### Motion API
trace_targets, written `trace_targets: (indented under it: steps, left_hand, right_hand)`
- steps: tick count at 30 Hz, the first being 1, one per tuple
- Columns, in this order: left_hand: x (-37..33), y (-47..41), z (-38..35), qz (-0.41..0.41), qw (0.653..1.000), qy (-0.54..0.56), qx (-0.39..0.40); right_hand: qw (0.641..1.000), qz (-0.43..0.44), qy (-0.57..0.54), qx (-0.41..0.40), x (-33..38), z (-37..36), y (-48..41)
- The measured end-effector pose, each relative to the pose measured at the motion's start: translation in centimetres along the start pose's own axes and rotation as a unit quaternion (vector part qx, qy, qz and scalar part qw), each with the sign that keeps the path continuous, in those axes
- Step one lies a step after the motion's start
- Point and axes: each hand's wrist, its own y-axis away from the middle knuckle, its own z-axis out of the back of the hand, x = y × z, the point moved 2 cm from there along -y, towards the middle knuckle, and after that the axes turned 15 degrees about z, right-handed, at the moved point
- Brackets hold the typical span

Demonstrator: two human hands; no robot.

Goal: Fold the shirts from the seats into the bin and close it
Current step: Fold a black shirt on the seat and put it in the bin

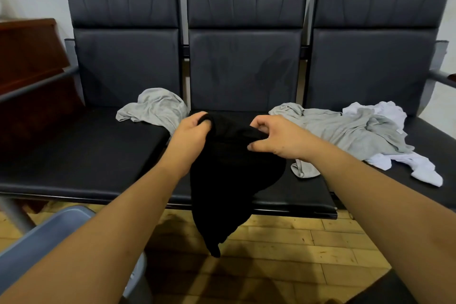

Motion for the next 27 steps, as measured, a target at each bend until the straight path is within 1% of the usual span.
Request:
trace_targets:
  steps: [1, 3, 6, 7, 8, 9, 10, 12, 13, 14, 15, 17, 19, 20, 21, 22, 23, 24, 25, 26, 27]
  left_hand:
    - [0.0, -0.1, 0.2, 0.016, 1.000, 0.015, -0.014]
    - [0.0, -0.4, 0.9, 0.025, 0.997, 0.021, -0.065]
    - [-0.2, -0.1, 2.1, -0.003, 0.994, -0.006, -0.113]
    - [-0.3, 0.1, 2.3, -0.013, 0.993, -0.008, -0.119]
    - [-0.4, 0.3, 2.6, -0.019, 0.993, 0.002, -0.114]
    - [-0.4, 0.4, 2.8, -0.019, 0.994, 0.026, -0.102]
    - [-0.6, 0.5, 2.8, -0.012, 0.994, 0.058, -0.088]
    - [-0.9, 0.3, 3.0, 0.021, 0.988, 0.134, -0.069]
    - [-1.0, 0.2, 3.2, 0.038, 0.984, 0.161, -0.067]
    - [-1.0, 0.2, 3.3, 0.048, 0.982, 0.170, -0.066]
    - [-1.1, 0.1, 3.5, 0.056, 0.983, 0.162, -0.067]
    - [-1.0, 0.1, 4.1, 0.077, 0.987, 0.109, -0.086]
    - [-0.5, -0.1, 4.9, 0.120, 0.984, 0.009, -0.131]
    - [-0.1, -0.2, 5.2, 0.144, 0.979, -0.026, -0.145]
    - [0.3, -0.2, 5.4, 0.173, 0.974, -0.036, -0.145]
    - [0.6, -0.1, 5.6, 0.205, 0.969, -0.027, -0.133]
    - [0.8, 0.2, 5.5, 0.234, 0.965, -0.008, -0.117]
    - [0.8, 0.5, 5.3, 0.251, 0.963, 0.010, -0.098]
    - [0.8, 0.6, 5.1, 0.257, 0.963, 0.020, -0.080]
    - [0.7, 0.7, 4.7, 0.255, 0.965, 0.024, -0.061]
    - [0.7, 0.7, 4.1, 0.249, 0.967, 0.020, -0.038]
  right_hand:
    - [1.000, 0.004, 0.000, -0.014, -0.3, 0.0, -0.1]
    - [0.997, 0.003, -0.047, -0.061, -0.6, 0.3, -0.1]
    - [0.974, 0.005, -0.169, -0.150, -1.1, 1.4, 0.2]
    - [0.969, 0.013, -0.177, -0.169, -1.1, 1.8, 0.3]
    - [0.973, 0.026, -0.147, -0.177, -1.2, 2.1, 0.3]
    - [0.980, 0.044, -0.087, -0.171, -1.3, 2.3, 0.2]
    - [0.986, 0.062, -0.014, -0.152, -1.3, 2.3, 0.0]
    - [0.985, 0.082, 0.126, -0.085, -1.5, 2.0, -0.2]
    - [0.982, 0.075, 0.165, -0.061, -1.7, 1.8, -0.3]
    - [0.980, 0.061, 0.181, -0.060, -2.1, 1.8, -0.3]
    - [0.979, 0.049, 0.184, -0.079, -2.4, 1.9, -0.3]
    - [0.976, 0.021, 0.145, -0.160, -3.1, 2.4, -0.3]
    - [0.966, -0.010, 0.063, -0.250, -3.6, 3.0, -0.4]
    - [0.960, -0.025, 0.002, -0.277, -3.9, 3.1, -0.3]
    - [0.958, -0.046, -0.048, -0.281, -4.0, 3.1, -0.2]
    - [0.962, -0.074, -0.070, -0.255, -4.3, 2.9, -0.1]
    - [0.975, -0.096, -0.051, -0.193, -4.6, 2.7, 0.0]
    - [0.988, -0.112, -0.004, -0.107, -4.8, 2.3, 0.1]
    - [0.992, -0.113, 0.043, -0.022, -4.4, 1.7, 0.3]
    - [0.993, -0.097, 0.059, 0.043, -4.1, 0.9, 0.3]
    - [0.993, -0.074, 0.036, 0.085, -3.3, -0.2, 0.3]
